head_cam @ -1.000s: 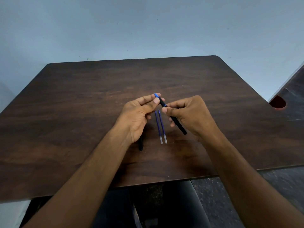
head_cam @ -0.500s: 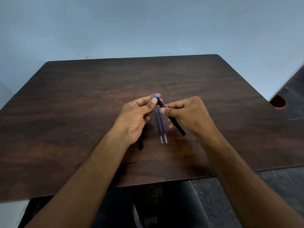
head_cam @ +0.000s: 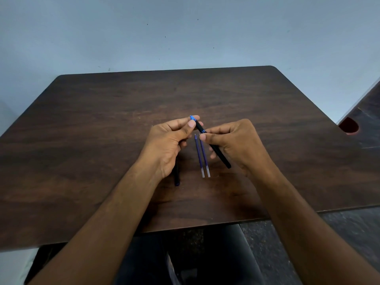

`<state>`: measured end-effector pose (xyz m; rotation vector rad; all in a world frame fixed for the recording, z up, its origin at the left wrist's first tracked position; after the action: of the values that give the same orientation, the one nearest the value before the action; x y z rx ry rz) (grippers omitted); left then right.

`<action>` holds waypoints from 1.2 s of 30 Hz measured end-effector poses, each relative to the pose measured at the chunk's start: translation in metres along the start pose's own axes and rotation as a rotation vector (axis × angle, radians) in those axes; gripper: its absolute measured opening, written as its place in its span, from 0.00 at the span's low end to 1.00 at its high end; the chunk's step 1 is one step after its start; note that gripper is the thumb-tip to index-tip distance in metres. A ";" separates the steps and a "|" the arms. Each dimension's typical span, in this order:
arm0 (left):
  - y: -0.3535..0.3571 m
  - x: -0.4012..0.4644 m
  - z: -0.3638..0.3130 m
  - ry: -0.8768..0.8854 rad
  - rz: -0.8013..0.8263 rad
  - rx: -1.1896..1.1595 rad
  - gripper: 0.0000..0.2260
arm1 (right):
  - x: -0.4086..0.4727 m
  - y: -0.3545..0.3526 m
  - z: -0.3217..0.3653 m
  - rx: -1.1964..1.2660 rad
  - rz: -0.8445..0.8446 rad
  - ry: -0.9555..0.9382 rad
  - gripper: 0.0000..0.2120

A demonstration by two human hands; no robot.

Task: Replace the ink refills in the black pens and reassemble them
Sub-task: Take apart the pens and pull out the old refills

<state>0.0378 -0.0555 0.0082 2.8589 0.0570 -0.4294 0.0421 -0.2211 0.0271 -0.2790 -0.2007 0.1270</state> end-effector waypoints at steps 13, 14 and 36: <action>0.003 -0.005 -0.005 0.043 -0.027 0.099 0.09 | 0.000 -0.001 0.008 -0.002 0.016 -0.026 0.05; 0.003 -0.006 -0.005 0.046 -0.009 0.109 0.08 | 0.000 -0.001 0.008 0.006 0.017 -0.025 0.06; 0.007 -0.010 -0.013 0.027 -0.081 -0.018 0.08 | 0.001 -0.001 0.012 0.020 0.031 -0.005 0.09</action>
<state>0.0323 -0.0589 0.0247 2.8525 0.1809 -0.4043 0.0406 -0.2191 0.0392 -0.2621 -0.1998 0.1599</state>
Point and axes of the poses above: each hand's wrist, its own x-axis towards the middle knuckle, its own y-axis out of the palm, z = x × y, the point moved 3 cm from there along x, towards the middle knuckle, and after that the axes turned 11 degrees about -y, right-handed, at the moved point
